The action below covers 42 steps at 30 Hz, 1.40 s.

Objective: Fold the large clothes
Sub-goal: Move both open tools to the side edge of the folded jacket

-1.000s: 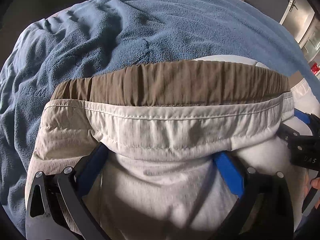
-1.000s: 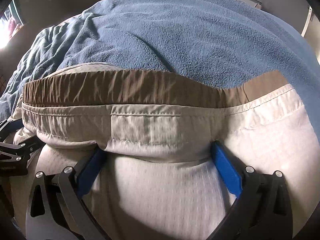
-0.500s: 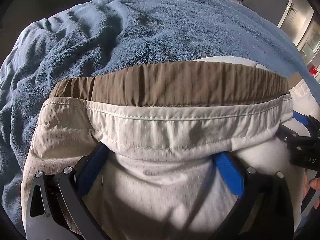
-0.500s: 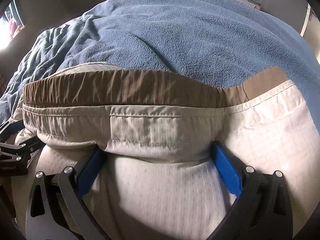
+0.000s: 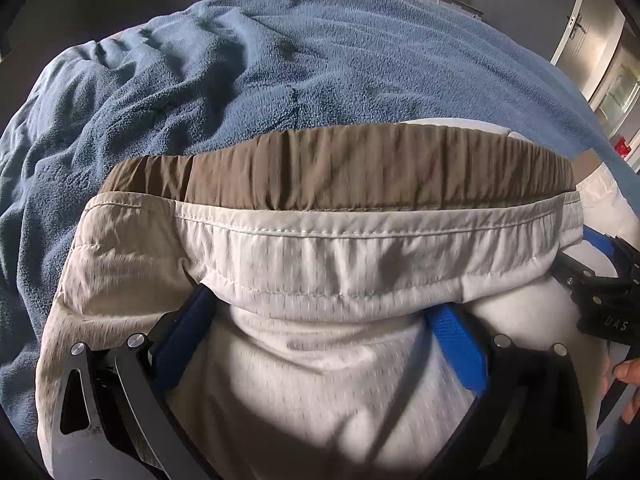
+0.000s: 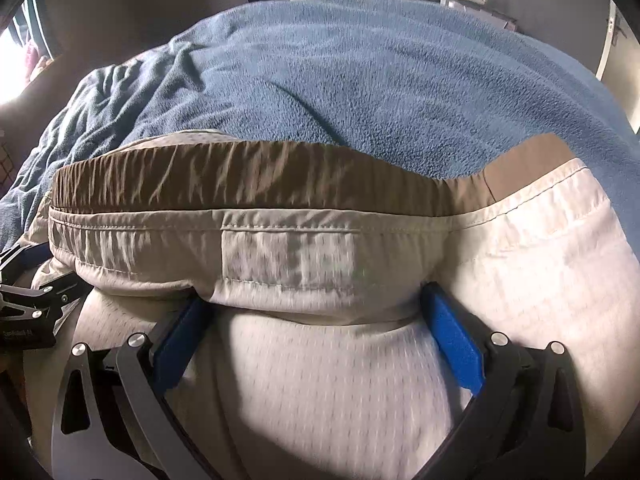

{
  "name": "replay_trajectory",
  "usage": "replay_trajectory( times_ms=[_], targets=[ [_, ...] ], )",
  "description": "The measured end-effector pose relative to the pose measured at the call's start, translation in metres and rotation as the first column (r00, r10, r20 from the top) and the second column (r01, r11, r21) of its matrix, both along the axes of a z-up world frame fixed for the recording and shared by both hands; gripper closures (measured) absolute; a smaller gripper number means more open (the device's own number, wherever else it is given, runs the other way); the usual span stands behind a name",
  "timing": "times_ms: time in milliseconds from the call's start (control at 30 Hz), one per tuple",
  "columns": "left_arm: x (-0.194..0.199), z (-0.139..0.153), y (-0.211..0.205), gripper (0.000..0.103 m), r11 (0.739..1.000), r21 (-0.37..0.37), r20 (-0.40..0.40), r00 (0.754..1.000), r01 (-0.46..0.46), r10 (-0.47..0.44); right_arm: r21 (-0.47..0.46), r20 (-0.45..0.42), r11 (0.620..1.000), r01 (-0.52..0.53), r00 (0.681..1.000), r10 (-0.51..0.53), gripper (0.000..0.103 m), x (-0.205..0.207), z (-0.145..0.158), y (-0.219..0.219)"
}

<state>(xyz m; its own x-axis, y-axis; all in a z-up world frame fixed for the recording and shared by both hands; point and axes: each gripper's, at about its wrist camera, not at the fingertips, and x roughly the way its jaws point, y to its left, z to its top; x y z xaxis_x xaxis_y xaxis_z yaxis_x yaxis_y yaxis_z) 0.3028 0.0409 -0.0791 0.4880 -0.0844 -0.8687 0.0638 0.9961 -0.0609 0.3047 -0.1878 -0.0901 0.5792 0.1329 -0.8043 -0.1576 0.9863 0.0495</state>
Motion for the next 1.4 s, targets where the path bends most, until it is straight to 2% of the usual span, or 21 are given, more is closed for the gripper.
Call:
replay_trajectory(
  times_ms=[100, 200, 267, 333, 433, 500, 633, 733, 833, 900, 933, 1033, 1100, 1133, 1200, 1233, 1333, 1400],
  targets=[
    [-0.007, 0.003, -0.001, 0.005, 1.0, 0.012, 0.028, 1.0, -0.005, 0.005, -0.007, 0.03, 1.0, 0.004, 1.0, -0.004, 0.005, -0.005, 0.002, 0.0],
    [-0.019, 0.017, -0.007, 0.005, 0.998, 0.06, 0.046, 0.999, -0.002, 0.0, -0.018, 0.034, 1.0, -0.008, 0.999, 0.009, 0.006, -0.014, 0.014, 0.001],
    [-0.031, 0.033, -0.006, 0.006, 0.997, 0.069, 0.068, 0.997, 0.034, -0.038, 0.021, 0.03, 0.999, -0.027, 0.999, 0.026, 0.006, -0.021, 0.025, -0.01],
    [-0.046, 0.048, 0.003, 0.006, 0.996, 0.077, 0.12, 0.992, 0.04, -0.049, 0.067, 0.074, 0.998, 0.003, 0.997, -0.008, 0.006, -0.032, 0.041, -0.035],
    [-0.055, 0.052, 0.033, 0.005, 0.999, 0.035, 0.117, 0.993, -0.023, 0.018, 0.05, 0.078, 0.995, 0.09, 0.993, -0.094, 0.006, -0.031, 0.045, -0.068],
    [-0.048, 0.041, 0.057, 0.005, 0.994, -0.082, 0.053, 0.995, -0.076, 0.08, 0.037, 0.025, 0.99, 0.139, 0.99, -0.14, 0.006, -0.022, 0.036, -0.084],
    [-0.034, 0.026, 0.07, 0.005, 0.989, -0.075, 0.041, 0.99, -0.131, 0.134, -0.018, -0.002, 0.99, 0.136, 0.991, -0.136, 0.006, -0.009, 0.021, -0.083],
    [-0.027, 0.016, 0.081, 0.005, 0.977, -0.135, 0.011, 0.985, -0.167, 0.17, 0.027, -0.023, 0.987, 0.161, 0.987, -0.16, 0.006, 0.001, 0.009, -0.091],
    [-0.033, 0.031, 0.068, 0.006, 0.987, -0.06, 0.068, 0.985, -0.153, 0.156, -0.004, -0.02, 0.987, 0.162, 0.987, -0.162, 0.006, -0.001, 0.013, -0.087],
    [-0.049, 0.047, 0.057, 0.007, 0.992, -0.041, 0.119, 0.986, -0.116, 0.12, -0.016, 0.026, 0.987, 0.161, 0.987, -0.16, 0.006, -0.02, 0.029, -0.083],
    [-0.062, 0.055, 0.05, 0.007, 0.995, -0.058, 0.146, 0.985, -0.082, 0.09, -0.005, 0.05, 0.989, 0.145, 0.988, -0.144, 0.006, -0.031, 0.035, -0.081],
    [-0.106, 0.065, 0.027, 0.007, 0.996, -0.088, 0.182, 0.983, 0.023, -0.007, 0.035, 0.136, 0.999, 0.027, 0.99, -0.031, 0.006, -0.078, 0.054, -0.065],
    [-0.125, 0.056, 0.011, 0.007, 0.995, -0.056, 0.159, 0.985, 0.082, -0.073, 0.001, 0.165, 0.998, -0.067, 0.984, 0.066, 0.006, -0.108, 0.057, -0.05],
    [-0.13, 0.05, 0.004, 0.007, 0.995, -0.02, 0.142, 0.985, 0.103, -0.099, -0.028, 0.165, 0.996, -0.09, 0.982, 0.093, 0.006, -0.12, 0.055, -0.045],
    [-0.15, 0.041, -0.001, 0.007, 0.993, 0.027, 0.146, 0.983, 0.111, -0.114, -0.06, 0.104, 0.991, -0.123, 0.986, 0.128, 0.006, -0.139, 0.042, -0.039],
    [-0.156, 0.037, -0.001, 0.007, 0.994, 0.025, 0.141, 0.984, 0.105, -0.108, -0.053, 0.072, 0.991, -0.124, 0.989, 0.128, 0.006, -0.149, 0.033, -0.041],
    [-0.184, 0.028, -0.002, 0.007, 0.991, 0.061, 0.112, 0.986, 0.116, -0.122, -0.037, 0.054, 0.991, -0.13, 0.99, 0.132, 0.006, -0.175, 0.02, -0.057],
    [-0.2, 0.022, -0.002, 0.007, 0.99, 0.069, 0.093, 0.987, 0.122, -0.128, -0.086, 0.042, 0.985, -0.148, 0.988, 0.152, 0.006, -0.194, 0.013, -0.066]
  ],
)
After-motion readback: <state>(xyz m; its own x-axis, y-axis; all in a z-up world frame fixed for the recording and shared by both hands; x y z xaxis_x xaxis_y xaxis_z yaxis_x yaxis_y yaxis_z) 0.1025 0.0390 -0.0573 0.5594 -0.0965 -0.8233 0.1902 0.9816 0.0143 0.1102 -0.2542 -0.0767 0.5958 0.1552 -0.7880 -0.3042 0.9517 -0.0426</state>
